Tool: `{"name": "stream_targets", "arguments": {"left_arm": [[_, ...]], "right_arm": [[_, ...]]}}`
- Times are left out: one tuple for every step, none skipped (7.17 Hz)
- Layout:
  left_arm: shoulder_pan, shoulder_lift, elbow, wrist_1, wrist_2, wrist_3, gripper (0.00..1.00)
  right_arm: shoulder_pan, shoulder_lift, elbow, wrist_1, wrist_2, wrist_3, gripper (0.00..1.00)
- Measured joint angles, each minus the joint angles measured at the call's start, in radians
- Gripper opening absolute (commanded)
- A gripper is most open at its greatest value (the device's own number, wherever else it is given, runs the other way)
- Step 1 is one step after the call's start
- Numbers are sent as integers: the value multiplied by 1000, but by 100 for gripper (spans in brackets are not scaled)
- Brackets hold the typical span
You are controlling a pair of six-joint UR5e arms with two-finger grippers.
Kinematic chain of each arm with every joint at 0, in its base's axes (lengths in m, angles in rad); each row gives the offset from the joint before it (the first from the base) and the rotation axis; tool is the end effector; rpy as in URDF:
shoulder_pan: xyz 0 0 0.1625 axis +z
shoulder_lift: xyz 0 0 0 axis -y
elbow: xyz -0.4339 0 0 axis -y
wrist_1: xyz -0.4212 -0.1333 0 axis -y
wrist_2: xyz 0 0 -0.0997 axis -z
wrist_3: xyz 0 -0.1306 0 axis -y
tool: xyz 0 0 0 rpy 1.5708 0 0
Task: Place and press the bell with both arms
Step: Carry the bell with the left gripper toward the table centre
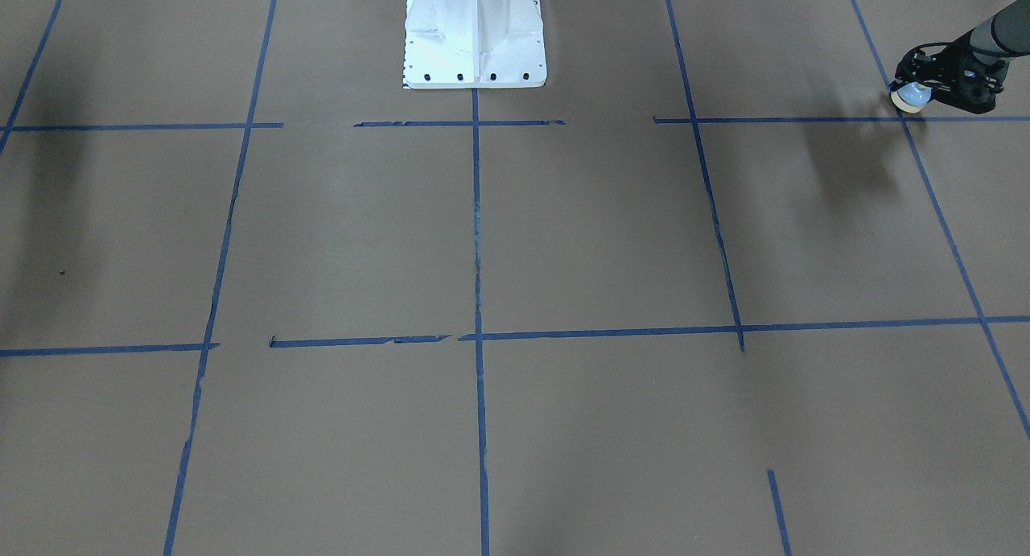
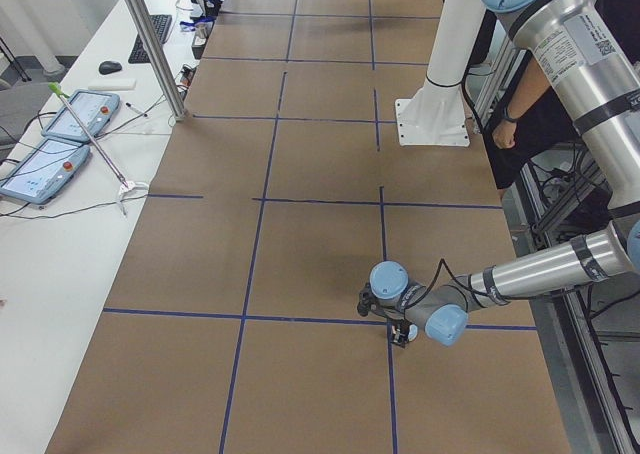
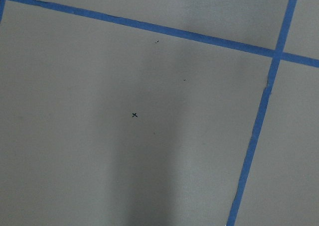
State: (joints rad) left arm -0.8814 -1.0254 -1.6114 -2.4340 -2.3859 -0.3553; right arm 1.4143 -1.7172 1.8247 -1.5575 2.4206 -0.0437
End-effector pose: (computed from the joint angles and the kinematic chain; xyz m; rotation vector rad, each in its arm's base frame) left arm 0.1412 -0.2314 0.7861 -0.1100 0.8749 0.4584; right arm -0.0377 -0.4646 0.6201 0.0656 -0.8559 -0.2391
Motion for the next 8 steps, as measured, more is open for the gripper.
{"name": "stream_targets", "arguments": {"left_arm": [[-11,-19,-81,-11,-39,-89,7],[-16,-73,-156,-14,-56,-215,7],[-15,-153,-191,-13,-61,-326,7],[-14,-261,-205,8,-63,-421,7],[-11,-392,-210,73,-64,-494,7],[-9,-543,-207,193,-63,-540,7],[-1,-699,-196,346,-58,-561,7],[26,-837,-180,487,-33,-570,7]], "right_arm": [[0,1,0,0,0,0,100],[0,2,0,0,3,1,100],[0,4,-1,1,7,1,100],[0,7,-2,1,9,2,100],[-1,10,-2,1,8,2,100],[-1,11,-2,1,7,2,100],[0,13,-1,1,7,2,100],[0,15,1,3,6,2,100]]}}
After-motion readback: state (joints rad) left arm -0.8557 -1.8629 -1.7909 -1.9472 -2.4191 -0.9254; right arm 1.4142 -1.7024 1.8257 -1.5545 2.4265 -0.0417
